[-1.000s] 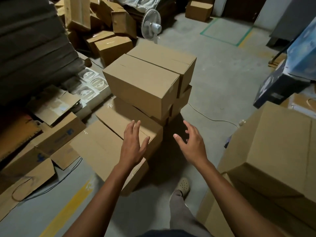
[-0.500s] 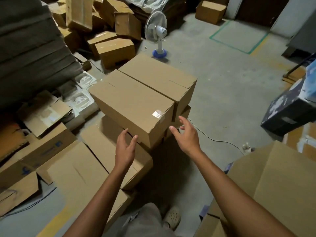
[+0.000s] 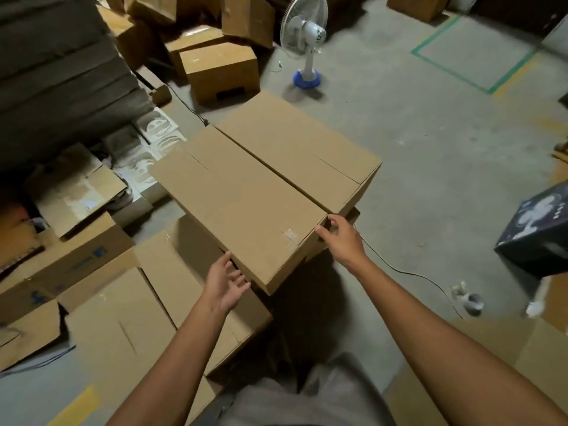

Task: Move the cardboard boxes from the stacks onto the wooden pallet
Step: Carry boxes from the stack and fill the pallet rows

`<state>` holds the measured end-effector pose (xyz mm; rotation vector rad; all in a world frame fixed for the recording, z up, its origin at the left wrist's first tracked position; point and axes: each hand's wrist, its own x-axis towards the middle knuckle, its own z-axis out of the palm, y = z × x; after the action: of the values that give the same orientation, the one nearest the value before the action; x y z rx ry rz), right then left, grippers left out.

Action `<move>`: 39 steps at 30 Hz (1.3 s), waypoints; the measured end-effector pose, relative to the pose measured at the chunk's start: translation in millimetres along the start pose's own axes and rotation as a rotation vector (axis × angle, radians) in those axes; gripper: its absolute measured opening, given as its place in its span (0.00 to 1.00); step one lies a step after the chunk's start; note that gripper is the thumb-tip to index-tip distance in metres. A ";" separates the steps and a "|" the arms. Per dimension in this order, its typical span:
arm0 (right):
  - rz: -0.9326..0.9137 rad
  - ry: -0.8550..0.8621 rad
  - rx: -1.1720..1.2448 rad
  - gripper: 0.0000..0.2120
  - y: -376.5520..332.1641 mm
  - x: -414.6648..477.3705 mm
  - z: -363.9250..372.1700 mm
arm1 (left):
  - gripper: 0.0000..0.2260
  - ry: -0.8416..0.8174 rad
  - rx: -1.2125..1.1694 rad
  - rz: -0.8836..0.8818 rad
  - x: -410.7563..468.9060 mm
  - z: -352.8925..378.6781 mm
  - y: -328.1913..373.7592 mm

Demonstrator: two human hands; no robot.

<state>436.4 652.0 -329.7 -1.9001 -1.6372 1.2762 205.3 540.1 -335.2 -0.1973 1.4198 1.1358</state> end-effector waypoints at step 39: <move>0.066 -0.022 0.380 0.19 -87.5 -77.6 76.9 | 0.18 0.247 0.220 0.522 -76.7 -93.2 51.9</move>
<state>326.6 583.7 -276.1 -1.7215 -1.2399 1.5138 125.1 462.0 -266.6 0.2108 1.8697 1.3946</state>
